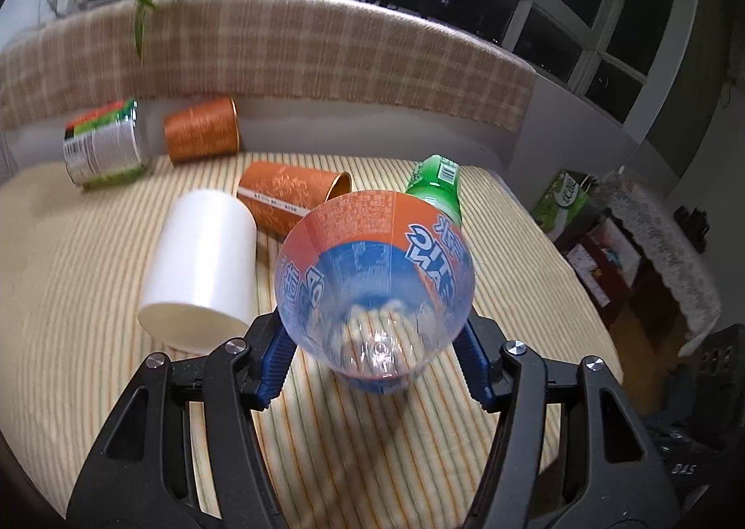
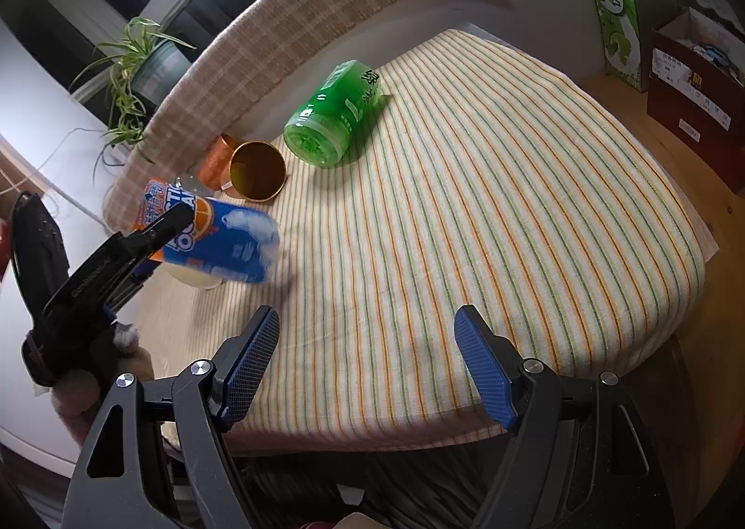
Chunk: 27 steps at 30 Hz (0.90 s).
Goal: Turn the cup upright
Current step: 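Rotate the held blue bottle upright with the left gripper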
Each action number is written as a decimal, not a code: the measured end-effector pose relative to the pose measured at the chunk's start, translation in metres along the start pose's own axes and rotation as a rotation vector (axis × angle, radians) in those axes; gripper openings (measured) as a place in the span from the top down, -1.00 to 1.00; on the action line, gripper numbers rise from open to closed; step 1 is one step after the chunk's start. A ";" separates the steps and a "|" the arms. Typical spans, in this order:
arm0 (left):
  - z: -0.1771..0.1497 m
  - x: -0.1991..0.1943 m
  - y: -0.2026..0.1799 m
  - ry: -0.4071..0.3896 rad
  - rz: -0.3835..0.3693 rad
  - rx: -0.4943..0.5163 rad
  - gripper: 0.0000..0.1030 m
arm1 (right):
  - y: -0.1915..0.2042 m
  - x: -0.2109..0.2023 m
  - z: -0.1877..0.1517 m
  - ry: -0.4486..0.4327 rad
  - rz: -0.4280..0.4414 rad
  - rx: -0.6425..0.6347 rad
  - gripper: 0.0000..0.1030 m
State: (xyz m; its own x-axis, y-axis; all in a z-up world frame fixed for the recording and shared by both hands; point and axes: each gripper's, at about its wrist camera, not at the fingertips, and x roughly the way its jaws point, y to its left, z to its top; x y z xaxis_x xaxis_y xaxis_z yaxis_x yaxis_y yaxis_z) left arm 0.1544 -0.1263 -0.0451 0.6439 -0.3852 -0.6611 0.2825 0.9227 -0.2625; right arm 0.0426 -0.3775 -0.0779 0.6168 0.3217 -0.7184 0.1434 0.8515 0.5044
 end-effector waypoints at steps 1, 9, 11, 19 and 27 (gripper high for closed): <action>0.000 0.000 -0.002 -0.007 0.009 0.012 -0.21 | 0.000 0.000 0.000 0.000 0.000 -0.001 -0.51; -0.003 0.002 -0.014 -0.020 0.040 0.075 -0.21 | -0.002 -0.004 -0.001 -0.006 -0.005 0.005 -0.51; -0.003 0.003 -0.018 -0.020 0.045 0.088 -0.21 | -0.002 -0.004 -0.002 -0.008 -0.004 0.007 -0.51; -0.006 0.009 -0.026 -0.005 0.044 0.119 -0.21 | -0.002 -0.006 -0.002 -0.009 -0.003 0.004 -0.51; -0.007 0.011 -0.028 -0.004 0.022 0.126 -0.21 | -0.002 -0.007 -0.002 -0.010 -0.003 0.003 -0.51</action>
State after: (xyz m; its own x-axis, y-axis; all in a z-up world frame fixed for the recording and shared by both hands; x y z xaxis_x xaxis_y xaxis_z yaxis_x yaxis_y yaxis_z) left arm 0.1487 -0.1565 -0.0503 0.6539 -0.3648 -0.6628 0.3552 0.9215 -0.1568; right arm 0.0364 -0.3808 -0.0749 0.6241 0.3148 -0.7151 0.1478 0.8512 0.5037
